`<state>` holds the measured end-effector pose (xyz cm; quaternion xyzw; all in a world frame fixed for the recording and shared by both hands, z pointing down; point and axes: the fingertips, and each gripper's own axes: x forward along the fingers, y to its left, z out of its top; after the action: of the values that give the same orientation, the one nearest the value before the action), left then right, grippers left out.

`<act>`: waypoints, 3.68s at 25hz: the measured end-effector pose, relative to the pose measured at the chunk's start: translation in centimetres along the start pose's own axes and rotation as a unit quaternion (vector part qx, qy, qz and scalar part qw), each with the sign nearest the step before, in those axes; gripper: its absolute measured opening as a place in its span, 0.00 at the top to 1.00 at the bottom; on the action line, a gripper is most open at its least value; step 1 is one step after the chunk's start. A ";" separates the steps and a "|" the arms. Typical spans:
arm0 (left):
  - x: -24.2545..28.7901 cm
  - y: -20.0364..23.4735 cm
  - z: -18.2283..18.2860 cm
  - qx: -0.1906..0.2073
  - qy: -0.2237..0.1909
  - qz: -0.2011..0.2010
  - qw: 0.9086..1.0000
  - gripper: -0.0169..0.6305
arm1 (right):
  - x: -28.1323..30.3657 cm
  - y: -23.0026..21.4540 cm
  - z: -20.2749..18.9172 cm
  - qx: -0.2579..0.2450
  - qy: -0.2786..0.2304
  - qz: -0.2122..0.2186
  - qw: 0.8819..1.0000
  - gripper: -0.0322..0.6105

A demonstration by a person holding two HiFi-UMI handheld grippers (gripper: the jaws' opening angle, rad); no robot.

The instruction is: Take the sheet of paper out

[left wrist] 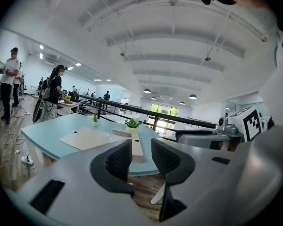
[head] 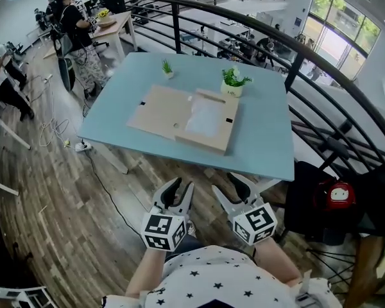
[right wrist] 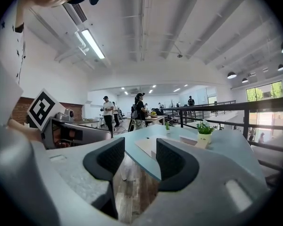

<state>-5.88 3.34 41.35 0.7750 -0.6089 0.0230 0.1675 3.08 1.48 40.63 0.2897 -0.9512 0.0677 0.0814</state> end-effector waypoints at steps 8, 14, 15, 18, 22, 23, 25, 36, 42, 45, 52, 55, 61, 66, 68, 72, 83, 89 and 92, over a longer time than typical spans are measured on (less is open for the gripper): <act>4.5 4.5 1.5 0.001 0.003 -0.008 1.000 0.79 | 6.0 -2.4 0.5 0.001 0.009 -0.007 1.000 0.65; 7.4 7.4 2.2 0.003 0.012 -0.025 1.000 0.78 | 9.7 -4.1 1.0 0.008 0.004 -0.027 1.000 0.65; 7.8 7.8 2.3 0.003 0.014 -0.027 1.000 0.79 | 10.3 -4.2 1.0 0.008 0.004 -0.028 1.000 0.65; 9.0 9.1 2.6 0.003 0.016 -0.030 0.999 0.79 | 11.9 -4.8 1.3 0.009 0.001 -0.032 0.999 0.65; 10.4 10.6 3.1 0.004 0.019 -0.036 0.999 0.79 | 13.6 -5.6 1.8 0.012 -0.003 -0.037 0.999 0.65; 10.7 10.9 3.2 0.004 0.020 -0.037 0.999 0.79 | 14.0 -5.8 1.8 0.013 -0.003 -0.038 0.999 0.65; 11.4 11.5 3.5 0.006 0.022 -0.039 0.999 0.79 | 14.8 -6.2 1.9 0.016 -0.004 -0.040 0.999 0.65; 15.3 13.9 3.8 -0.001 0.037 -0.038 0.999 0.79 | 17.6 -8.6 1.7 0.034 0.005 -0.042 0.998 0.65; 18.5 15.9 3.6 -0.005 0.041 -0.033 0.999 0.79 | 19.6 -11.3 1.3 0.036 0.010 -0.049 0.998 0.65; 20.4 17.1 3.6 -0.005 0.050 -0.031 0.998 0.79 | 20.6 -12.8 1.4 0.038 0.014 -0.054 0.998 0.65; 25.1 19.4 3.5 -0.004 0.076 -0.030 0.997 0.79 | 22.8 -16.5 1.4 0.046 0.028 -0.064 0.997 0.65; 28.0 19.5 2.7 -0.001 0.094 -0.030 0.995 0.79 | 23.2 -19.0 0.6 0.052 0.038 -0.066 0.996 0.65; 32.7 20.3 1.4 0.007 0.132 -0.036 0.991 0.79 | 24.7 -22.3 0.1 0.063 0.052 -0.067 0.994 0.65; 35.0 20.6 0.3 0.020 0.167 -0.047 0.985 0.79 | 25.6 -23.6 0.0 0.070 0.057 -0.067 0.994 0.65; 35.8 20.8 -0.2 0.025 0.182 -0.052 0.982 0.79 | 26.1 -24.2 0.0 0.071 0.058 -0.066 0.994 0.65; 37.8 21.1 -1.5 0.034 0.215 -0.068 0.974 0.79 | 26.9 -25.5 -0.4 0.079 0.061 -0.073 0.992 0.65; 40.5 21.7 -5.6 0.060 0.303 -0.083 0.947 0.79 | 28.5 -27.0 -0.3 0.086 0.057 -0.080 0.991 0.65; 41.7 22.0 -6.9 0.072 0.339 -0.079 0.935 0.79 | 29.1 -27.7 0.3 0.090 0.054 -0.082 0.991 0.65; 43.1 21.4 -7.7 0.077 0.352 -0.079 0.930 0.79 | 28.9 -29.0 0.2 0.094 0.054 -0.086 0.990 0.65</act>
<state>-13.91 -39.08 63.90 0.7732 -0.4442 0.3279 0.3120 -4.27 -38.00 48.44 0.3730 -0.9063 0.1650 0.1103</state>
